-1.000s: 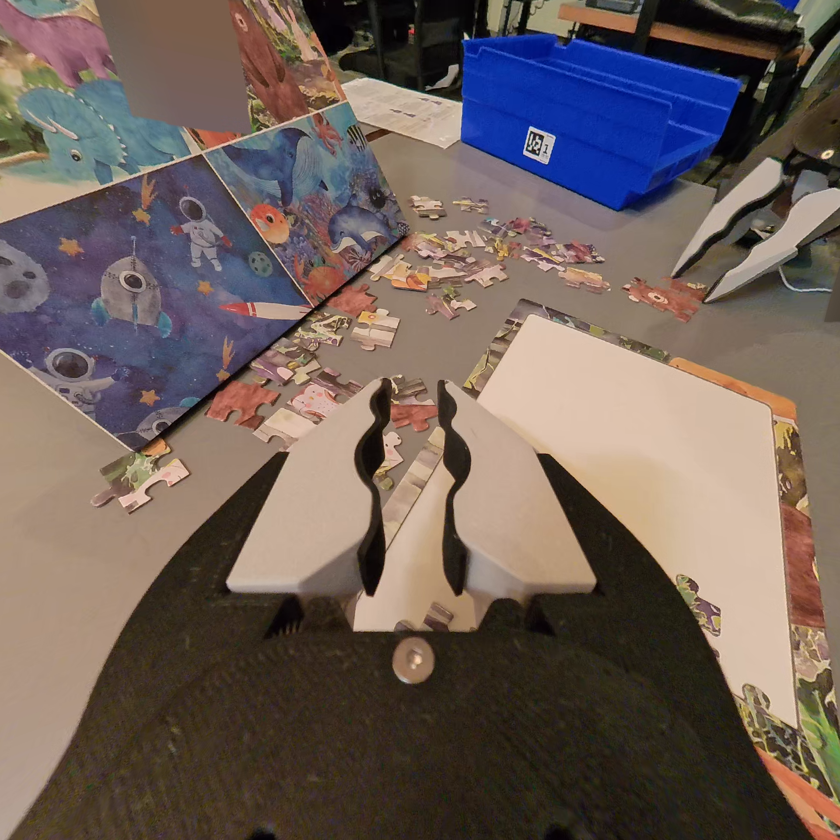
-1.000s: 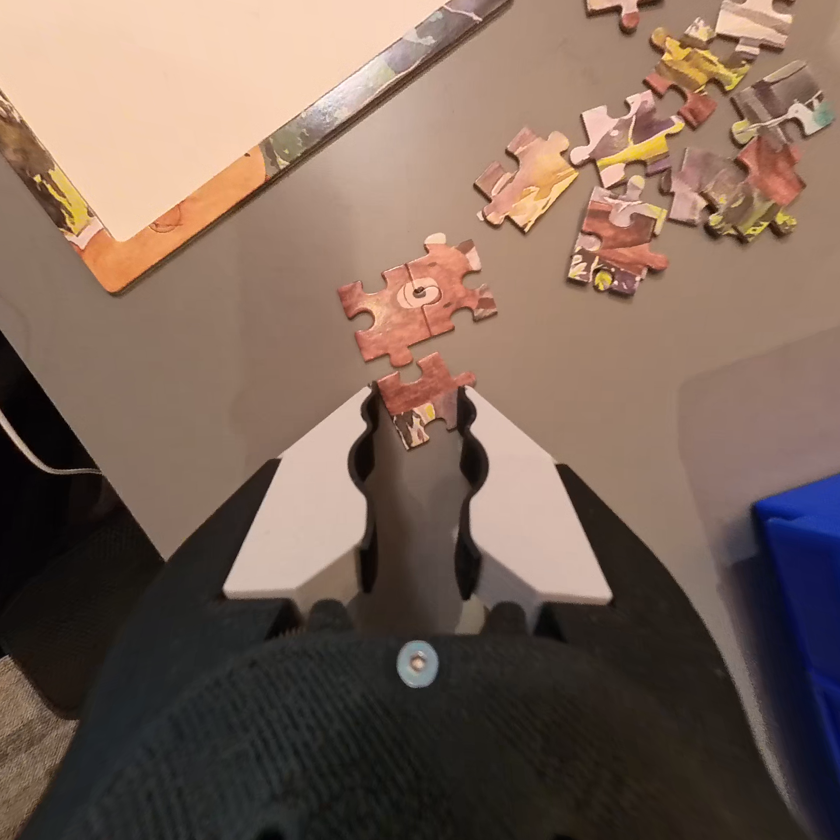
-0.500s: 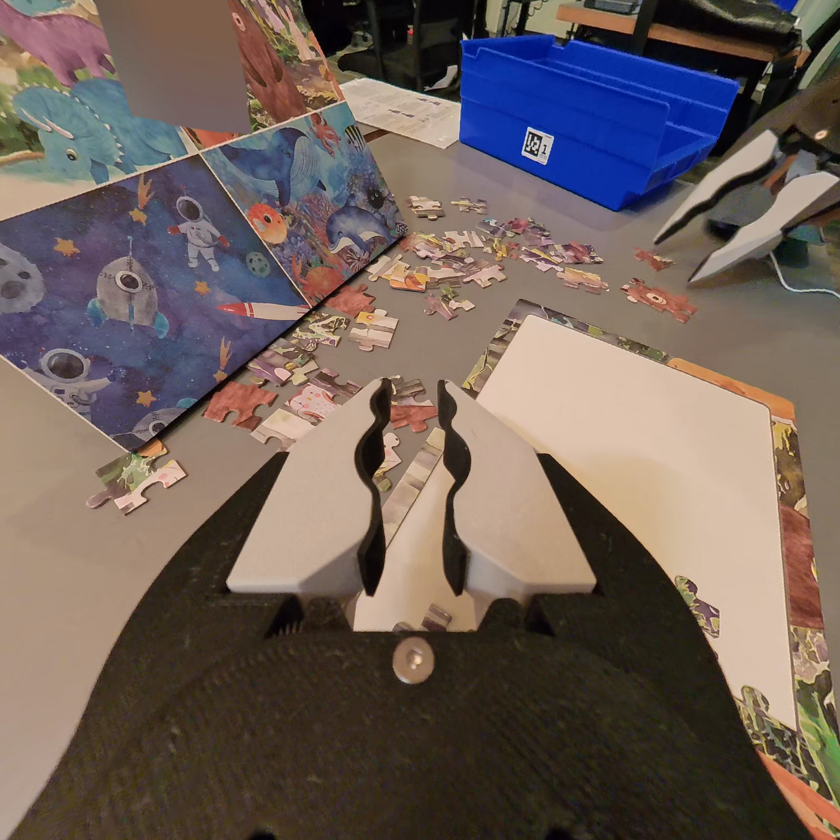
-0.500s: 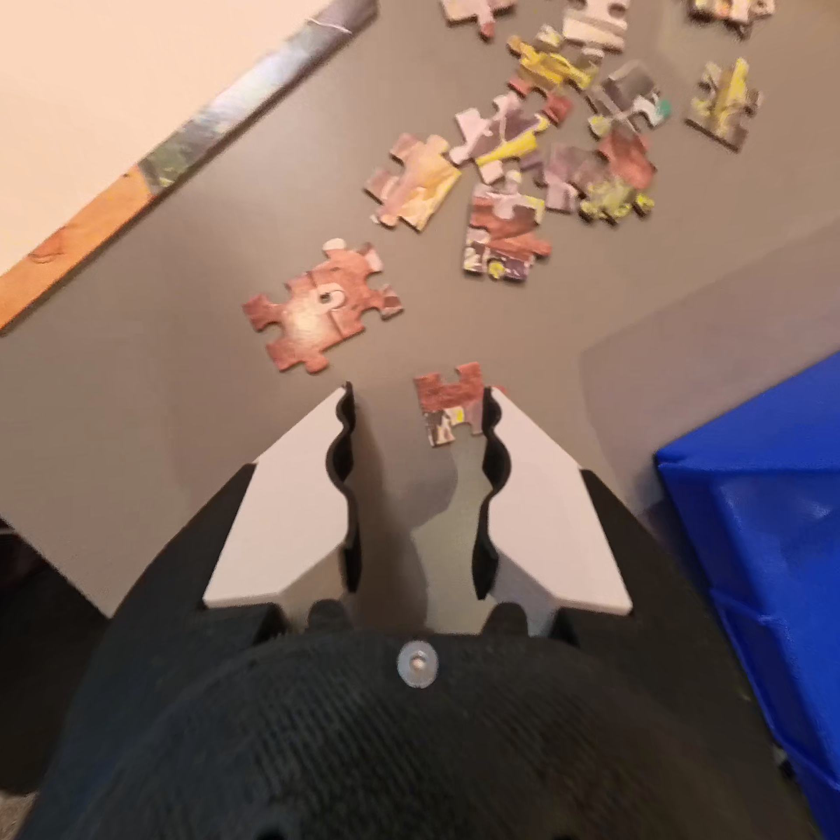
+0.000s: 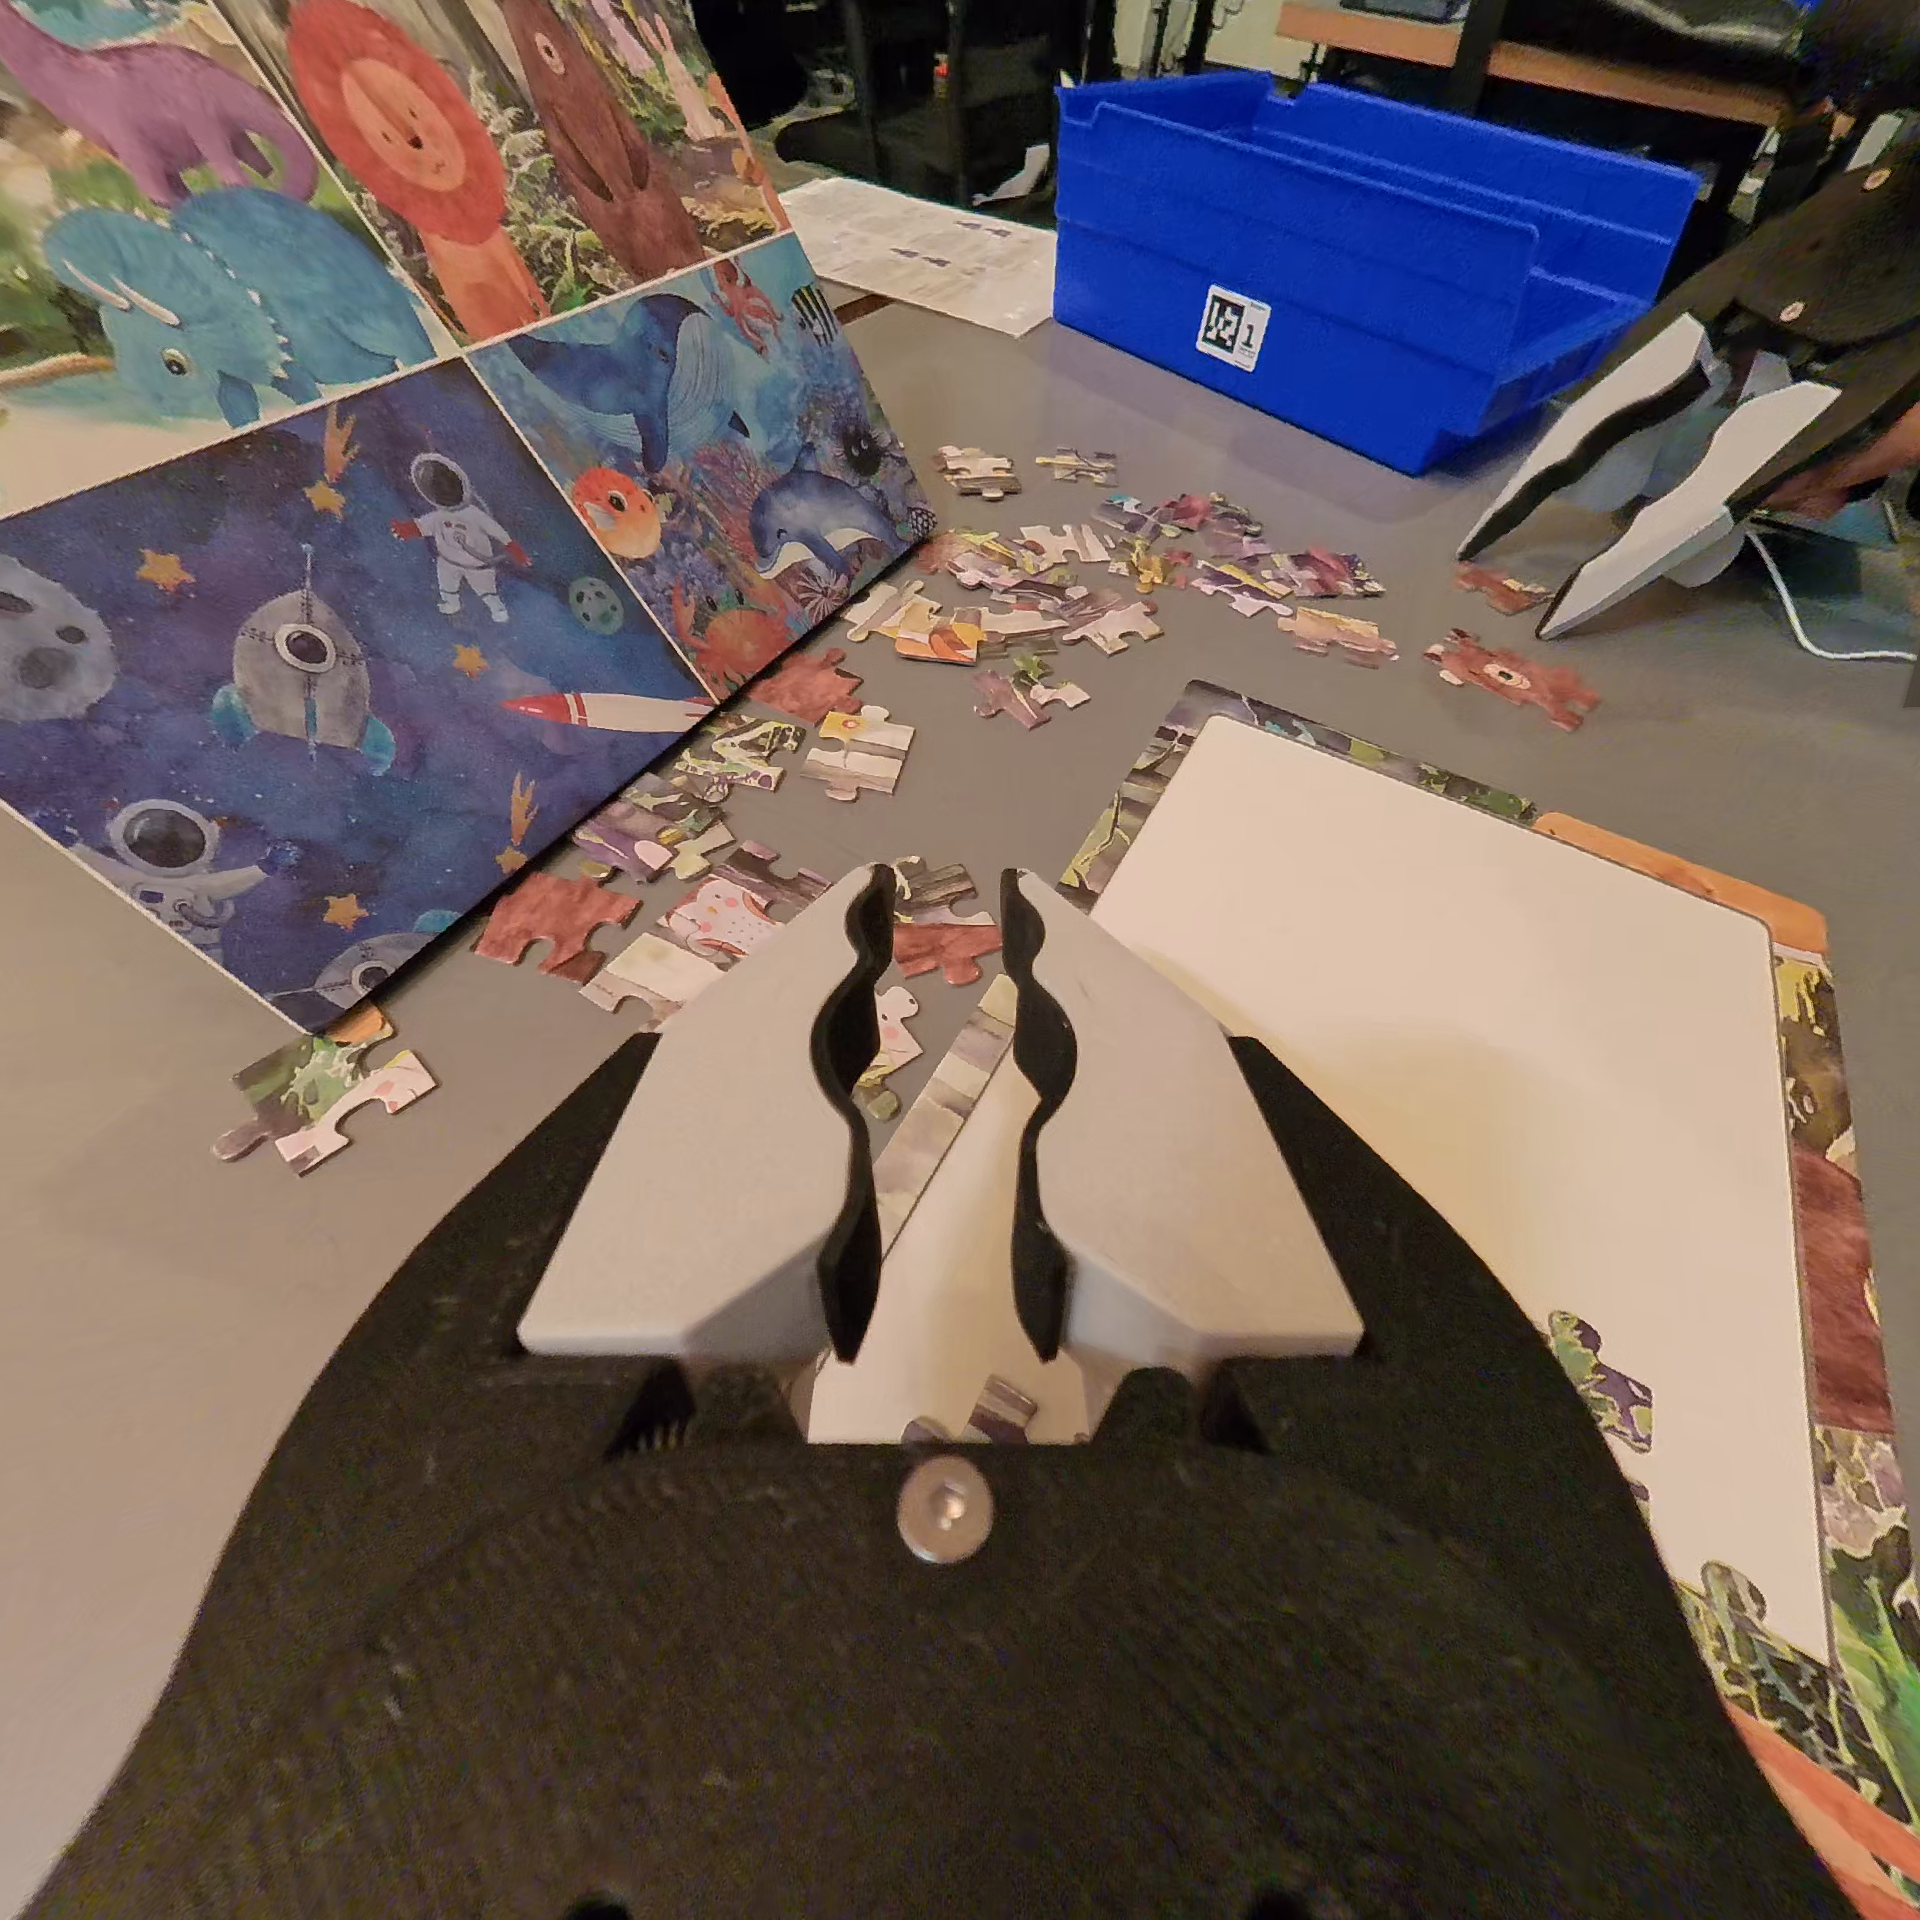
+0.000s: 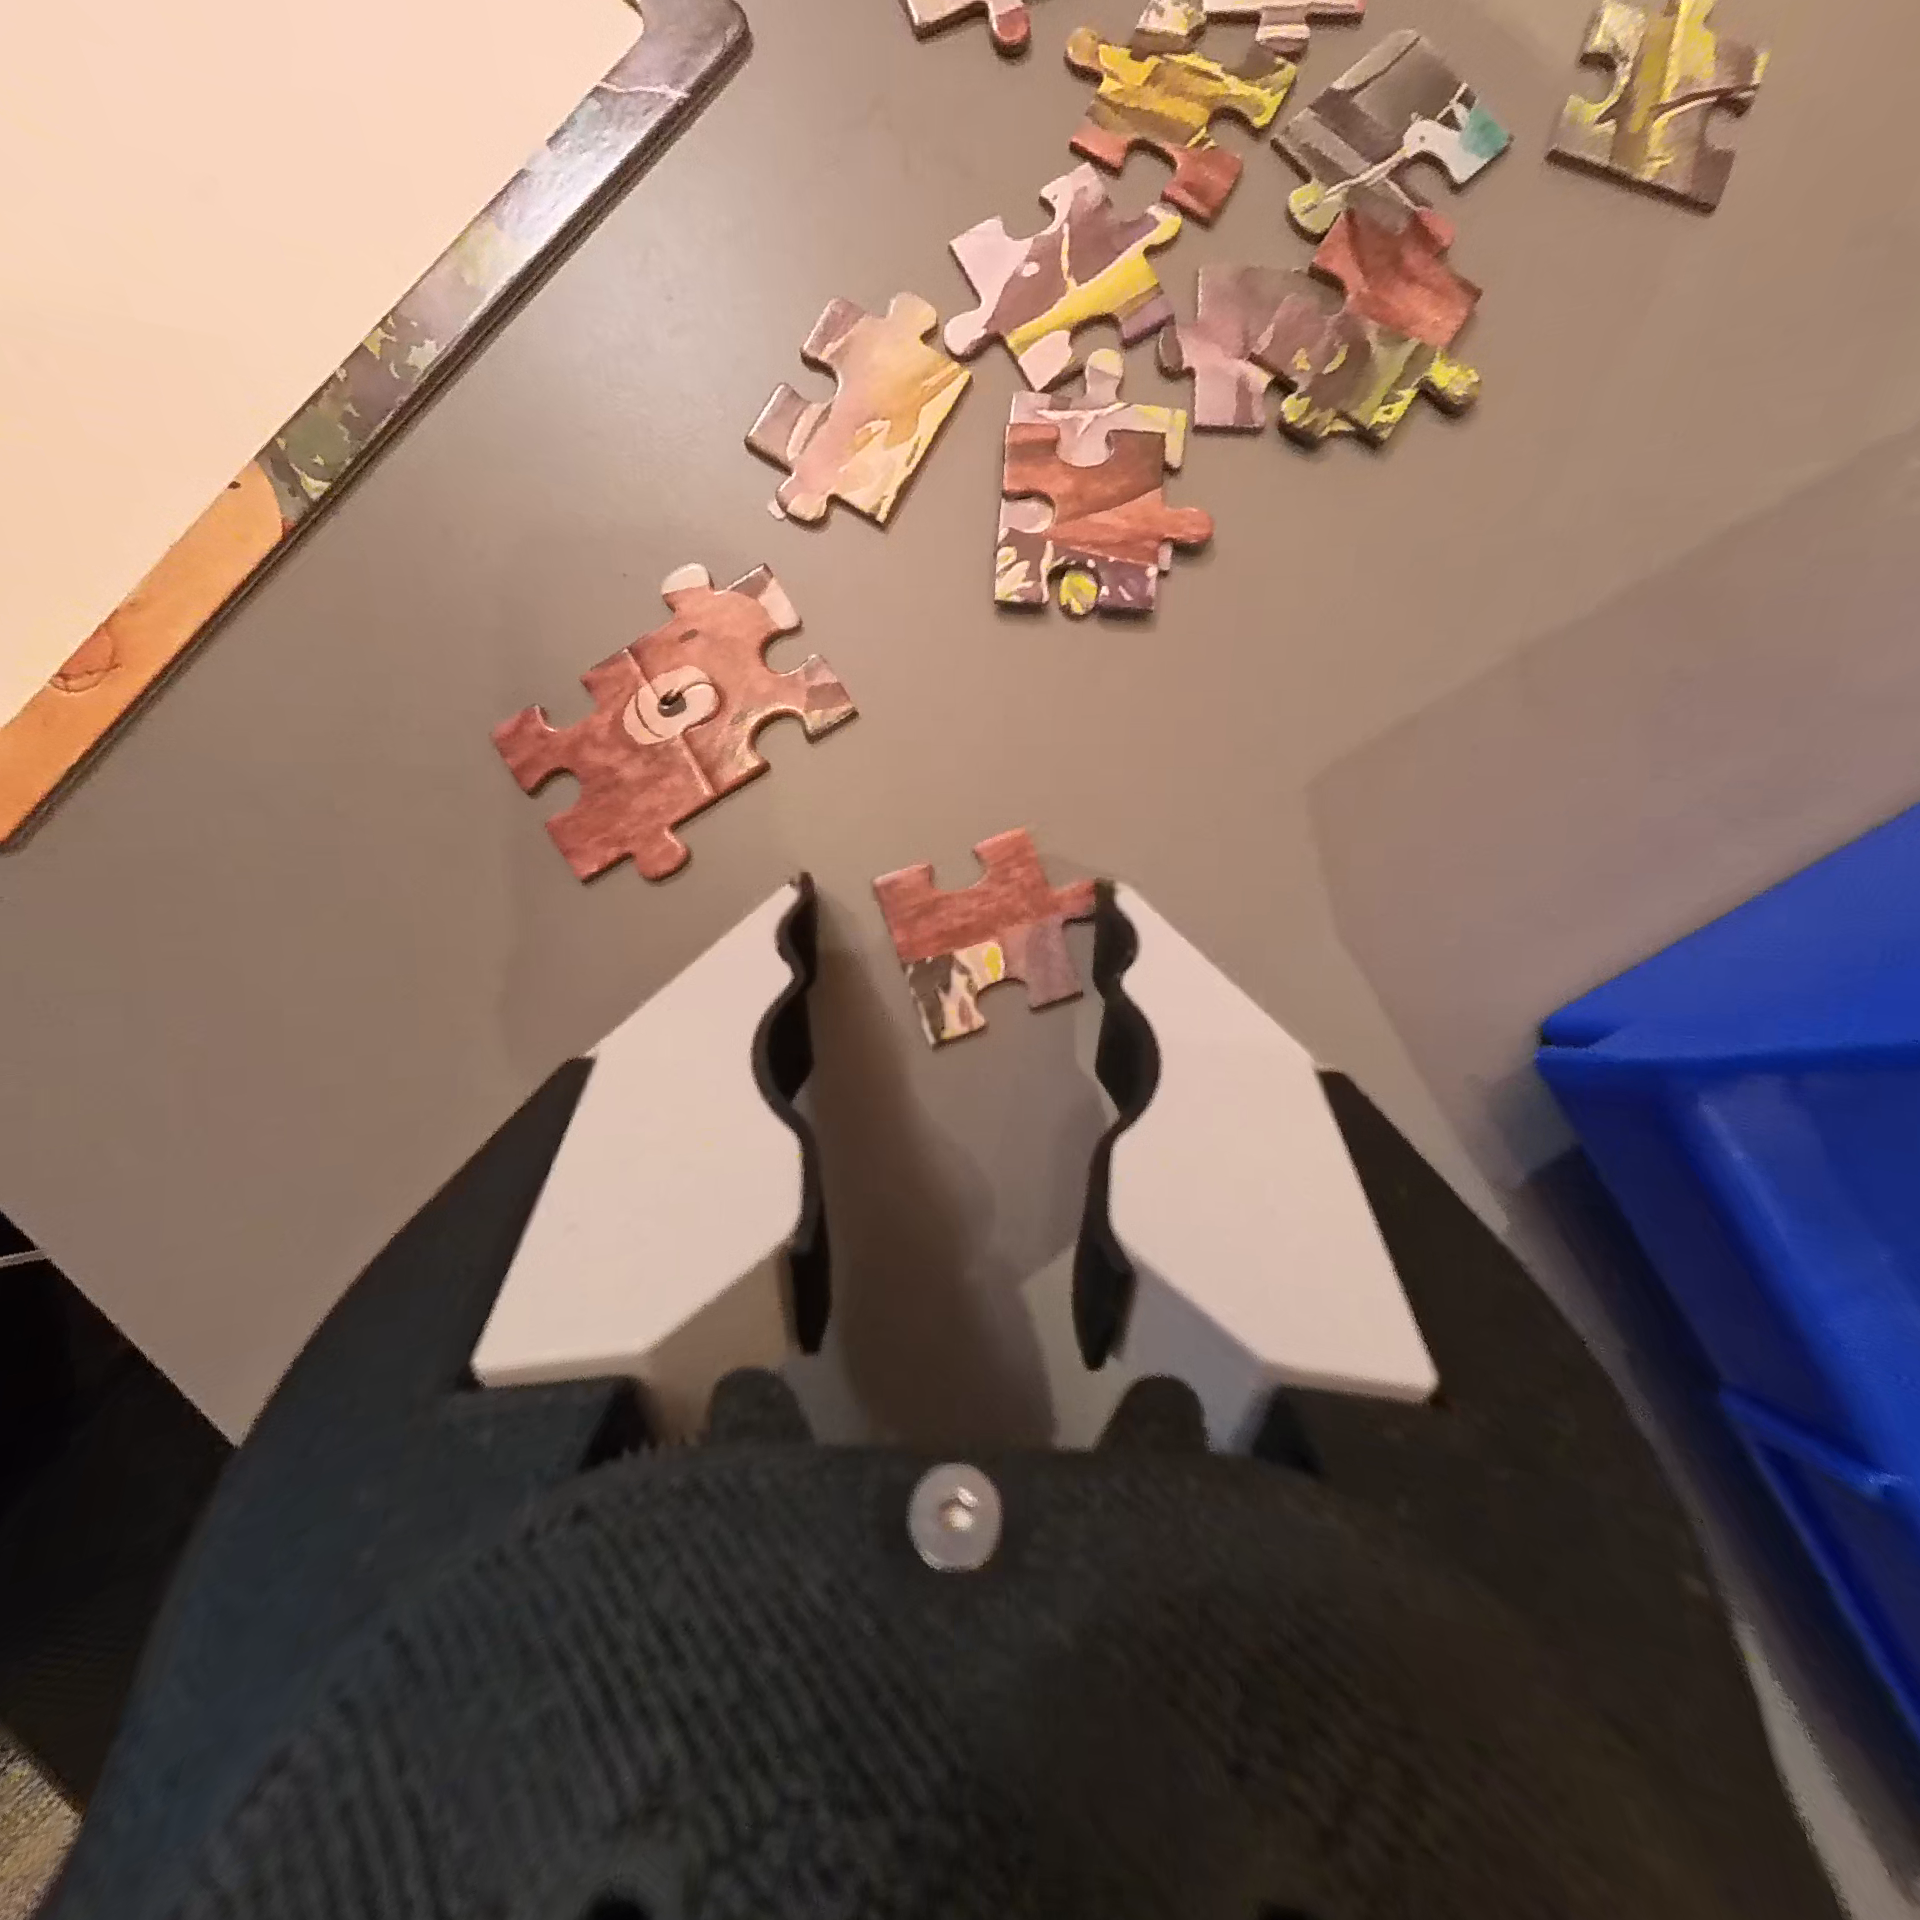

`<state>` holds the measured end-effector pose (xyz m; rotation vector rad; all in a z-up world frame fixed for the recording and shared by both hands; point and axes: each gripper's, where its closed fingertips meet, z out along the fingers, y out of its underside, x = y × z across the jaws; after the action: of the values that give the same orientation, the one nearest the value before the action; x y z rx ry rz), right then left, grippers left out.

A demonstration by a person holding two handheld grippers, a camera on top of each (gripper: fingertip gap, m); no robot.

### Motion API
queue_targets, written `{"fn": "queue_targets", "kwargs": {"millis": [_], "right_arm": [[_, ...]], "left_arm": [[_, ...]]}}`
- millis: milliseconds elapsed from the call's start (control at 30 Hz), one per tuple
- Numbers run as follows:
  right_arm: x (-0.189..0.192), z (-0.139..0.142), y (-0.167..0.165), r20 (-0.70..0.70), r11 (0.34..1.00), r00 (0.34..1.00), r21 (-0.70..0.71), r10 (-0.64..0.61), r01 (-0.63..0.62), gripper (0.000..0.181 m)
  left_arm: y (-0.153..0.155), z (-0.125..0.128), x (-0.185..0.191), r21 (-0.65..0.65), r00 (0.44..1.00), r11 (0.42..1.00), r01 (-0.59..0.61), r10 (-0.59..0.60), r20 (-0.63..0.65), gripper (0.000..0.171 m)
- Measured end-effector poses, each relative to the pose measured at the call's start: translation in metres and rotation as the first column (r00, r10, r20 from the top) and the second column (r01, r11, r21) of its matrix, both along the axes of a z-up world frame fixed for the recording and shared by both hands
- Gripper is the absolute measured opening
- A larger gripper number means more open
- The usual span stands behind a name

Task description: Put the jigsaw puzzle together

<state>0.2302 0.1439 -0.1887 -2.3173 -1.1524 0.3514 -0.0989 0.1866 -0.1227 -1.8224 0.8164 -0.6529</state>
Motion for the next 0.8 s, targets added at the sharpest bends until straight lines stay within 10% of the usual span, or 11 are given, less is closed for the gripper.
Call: {"fn": "queue_targets", "kwargs": {"millis": [800], "right_arm": [[0.008, -0.004, -0.025, 0.014, 0.999, 0.999, -0.012, -0.047, 0.047, 0.041]], "left_arm": [[-0.002, 0.003, 0.002, 0.017, 1.000, 1.000, 0.003, -0.003, -0.005, 0.018]]}}
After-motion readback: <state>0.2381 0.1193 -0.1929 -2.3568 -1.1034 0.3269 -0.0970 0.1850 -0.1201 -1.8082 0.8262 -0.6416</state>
